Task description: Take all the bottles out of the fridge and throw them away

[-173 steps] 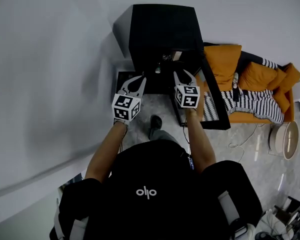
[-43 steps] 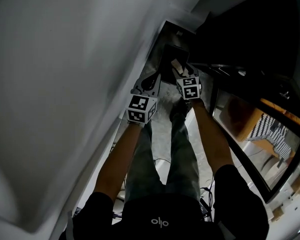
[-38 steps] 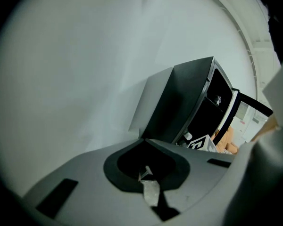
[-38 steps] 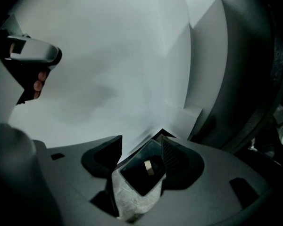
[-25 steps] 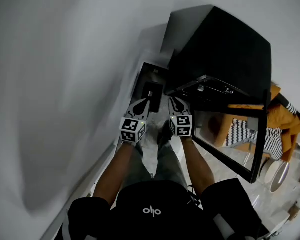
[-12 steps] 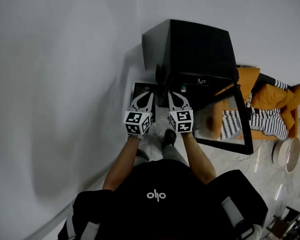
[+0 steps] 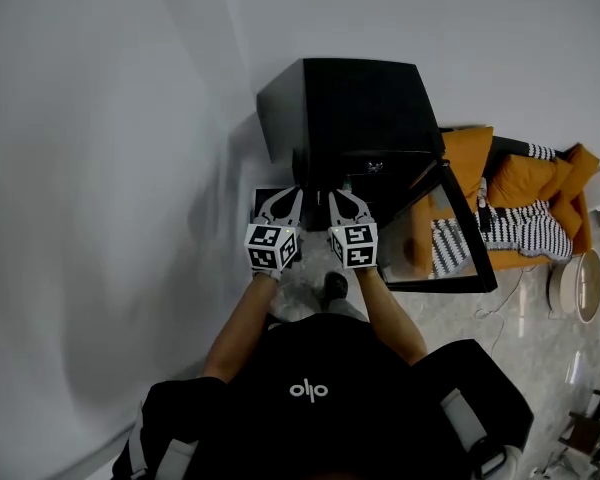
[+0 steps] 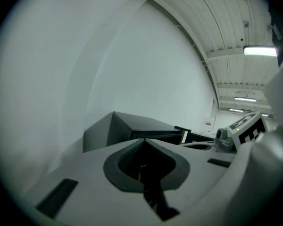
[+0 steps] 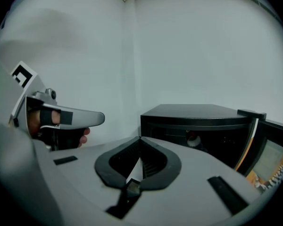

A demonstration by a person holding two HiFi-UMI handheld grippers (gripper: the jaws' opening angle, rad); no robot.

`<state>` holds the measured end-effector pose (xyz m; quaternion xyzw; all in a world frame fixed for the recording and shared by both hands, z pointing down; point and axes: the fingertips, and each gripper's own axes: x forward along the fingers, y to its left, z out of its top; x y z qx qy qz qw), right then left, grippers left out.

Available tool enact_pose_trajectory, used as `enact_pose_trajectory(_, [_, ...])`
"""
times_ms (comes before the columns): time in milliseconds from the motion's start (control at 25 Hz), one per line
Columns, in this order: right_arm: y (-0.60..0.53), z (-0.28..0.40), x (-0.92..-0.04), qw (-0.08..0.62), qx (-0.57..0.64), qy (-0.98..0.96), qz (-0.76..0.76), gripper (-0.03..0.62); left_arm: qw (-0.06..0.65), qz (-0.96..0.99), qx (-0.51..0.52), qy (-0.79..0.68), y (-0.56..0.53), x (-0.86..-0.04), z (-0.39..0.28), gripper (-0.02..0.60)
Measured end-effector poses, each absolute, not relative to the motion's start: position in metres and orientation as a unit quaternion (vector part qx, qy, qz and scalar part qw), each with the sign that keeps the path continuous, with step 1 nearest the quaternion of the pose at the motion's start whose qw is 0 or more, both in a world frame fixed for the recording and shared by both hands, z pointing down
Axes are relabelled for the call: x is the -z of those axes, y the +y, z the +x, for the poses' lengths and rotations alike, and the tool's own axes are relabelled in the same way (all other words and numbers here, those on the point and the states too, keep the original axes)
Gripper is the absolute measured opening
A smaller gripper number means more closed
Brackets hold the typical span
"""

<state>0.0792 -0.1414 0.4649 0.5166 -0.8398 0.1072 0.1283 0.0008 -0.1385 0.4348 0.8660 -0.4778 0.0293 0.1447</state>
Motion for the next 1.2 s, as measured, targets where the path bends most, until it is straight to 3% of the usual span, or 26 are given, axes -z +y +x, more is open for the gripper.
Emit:
enact_pose_trajectory(560, [-0.139, 0.157, -0.454, 0.105, -0.111, -0.796, 0.586, 0.009, 0.129, 0.900, -0.046, -0.413, -0.144, -0.427, 0.069, 0.000])
enact_pose_trajectory(1040, [-0.154, 0.227, -0.481, 0.126, -0.115, -0.764, 0.622, 0.014, 0.124, 0.913, -0.059, -0.385, -0.152, -0.435, 0.115, 0.000])
enact_pose_trajectory(1080, [-0.161, 0.229, -0.486, 0.127, -0.121, -0.765, 0.620, 0.023, 0.124, 0.912, -0.061, -0.386, -0.154, -0.435, 0.115, 0.000])
enact_pose_trajectory(1200, [-0.185, 0.235, -0.507, 0.132, -0.146, -0.765, 0.613, 0.143, 0.121, 0.910, -0.065, -0.391, -0.158, -0.436, 0.116, 0.000])
